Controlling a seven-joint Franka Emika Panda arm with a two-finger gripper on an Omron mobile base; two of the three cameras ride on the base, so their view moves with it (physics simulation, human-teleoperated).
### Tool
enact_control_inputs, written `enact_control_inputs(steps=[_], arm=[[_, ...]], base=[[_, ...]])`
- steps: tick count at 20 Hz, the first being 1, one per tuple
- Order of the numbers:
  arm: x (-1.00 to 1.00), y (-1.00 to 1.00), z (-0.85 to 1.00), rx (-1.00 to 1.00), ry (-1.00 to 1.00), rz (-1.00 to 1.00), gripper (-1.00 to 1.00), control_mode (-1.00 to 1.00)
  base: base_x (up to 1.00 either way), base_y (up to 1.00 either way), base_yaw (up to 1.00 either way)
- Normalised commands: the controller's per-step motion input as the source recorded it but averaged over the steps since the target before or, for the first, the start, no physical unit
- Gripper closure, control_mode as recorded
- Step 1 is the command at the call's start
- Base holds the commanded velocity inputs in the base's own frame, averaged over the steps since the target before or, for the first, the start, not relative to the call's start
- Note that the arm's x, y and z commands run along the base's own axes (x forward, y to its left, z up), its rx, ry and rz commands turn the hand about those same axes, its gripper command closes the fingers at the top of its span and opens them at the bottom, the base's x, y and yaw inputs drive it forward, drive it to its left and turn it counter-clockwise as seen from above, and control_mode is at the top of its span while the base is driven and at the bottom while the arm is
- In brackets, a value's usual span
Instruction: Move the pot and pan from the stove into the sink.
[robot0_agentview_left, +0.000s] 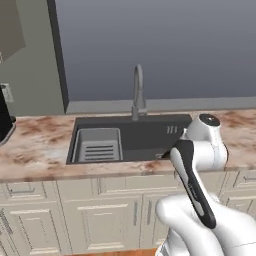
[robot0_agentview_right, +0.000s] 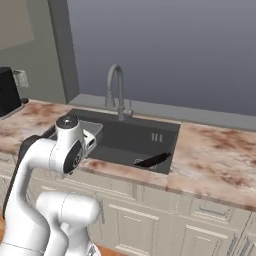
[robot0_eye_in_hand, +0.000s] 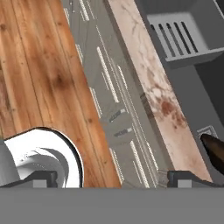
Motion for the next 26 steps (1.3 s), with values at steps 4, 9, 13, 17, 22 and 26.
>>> enact_control_inputs(steps=[4, 9, 13, 17, 22, 26], arm=[[0.00, 0.00, 0.00, 0.00, 0.00, 0.00, -1.00, 1.00], [0.00, 0.00, 0.00, 0.00, 0.00, 0.00, -1.00, 1.00], [0.00, 0.00, 0.00, 0.00, 0.00, 0.00, -1.00, 1.00], [0.00, 0.00, 0.00, 0.00, 0.00, 0.00, -1.00, 1.00], [0.00, 0.00, 0.00, 0.00, 0.00, 0.00, -1.00, 1.00], [0.00, 0.00, 0.00, 0.00, 0.00, 0.00, -1.00, 1.00]], base=[[-0.28, 0.19, 0.42], [-0.26, 0.19, 0.43], [-0.25, 0.18, 0.43], [-0.23, 0.13, 0.44], [-0.21, 0.10, 0.45], [-0.14, 0.00, 0.49]])
